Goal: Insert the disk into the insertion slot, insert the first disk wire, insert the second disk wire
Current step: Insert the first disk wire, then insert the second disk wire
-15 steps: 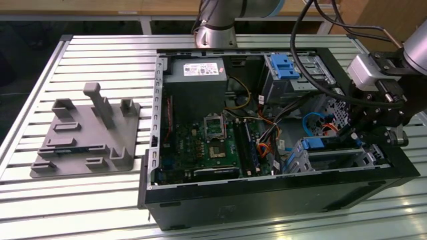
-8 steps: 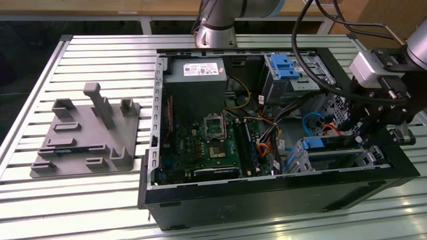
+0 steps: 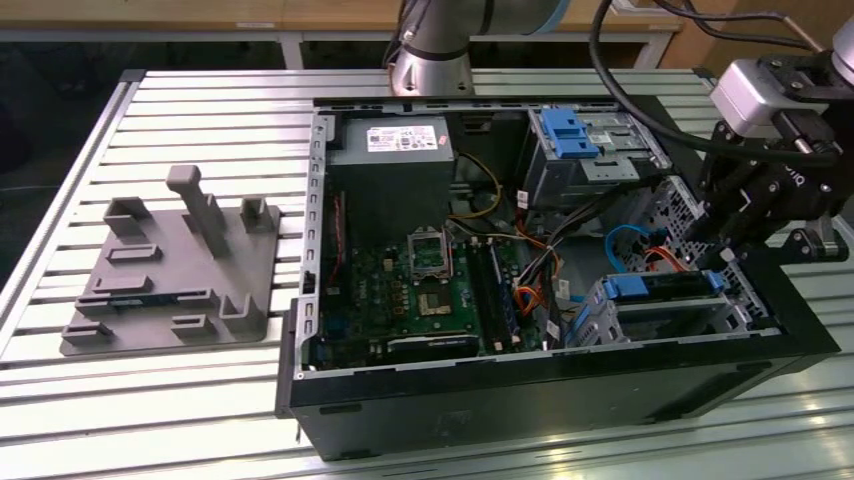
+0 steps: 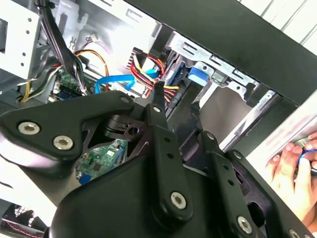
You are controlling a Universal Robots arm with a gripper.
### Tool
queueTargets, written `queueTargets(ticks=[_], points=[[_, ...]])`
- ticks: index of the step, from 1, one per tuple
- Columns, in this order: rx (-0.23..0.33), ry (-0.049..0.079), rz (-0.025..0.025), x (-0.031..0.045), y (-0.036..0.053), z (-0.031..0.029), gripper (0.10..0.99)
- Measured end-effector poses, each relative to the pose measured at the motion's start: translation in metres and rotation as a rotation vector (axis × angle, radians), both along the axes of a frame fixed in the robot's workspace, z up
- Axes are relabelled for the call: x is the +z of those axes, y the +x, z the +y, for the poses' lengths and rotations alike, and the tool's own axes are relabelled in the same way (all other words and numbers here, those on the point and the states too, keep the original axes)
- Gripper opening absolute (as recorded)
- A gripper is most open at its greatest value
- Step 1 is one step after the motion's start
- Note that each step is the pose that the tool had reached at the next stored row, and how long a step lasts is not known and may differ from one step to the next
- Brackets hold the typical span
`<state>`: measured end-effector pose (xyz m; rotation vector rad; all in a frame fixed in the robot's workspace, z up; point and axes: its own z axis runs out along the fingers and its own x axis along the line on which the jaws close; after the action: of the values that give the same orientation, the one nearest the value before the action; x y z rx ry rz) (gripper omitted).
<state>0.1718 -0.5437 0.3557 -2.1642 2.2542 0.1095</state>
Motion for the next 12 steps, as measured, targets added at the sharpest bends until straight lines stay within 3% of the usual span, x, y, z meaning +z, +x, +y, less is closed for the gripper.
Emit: queueTargets(ticks=[12], points=[[0.0, -0.001, 0.0, 0.0, 0.0, 0.0002, 0.357]])
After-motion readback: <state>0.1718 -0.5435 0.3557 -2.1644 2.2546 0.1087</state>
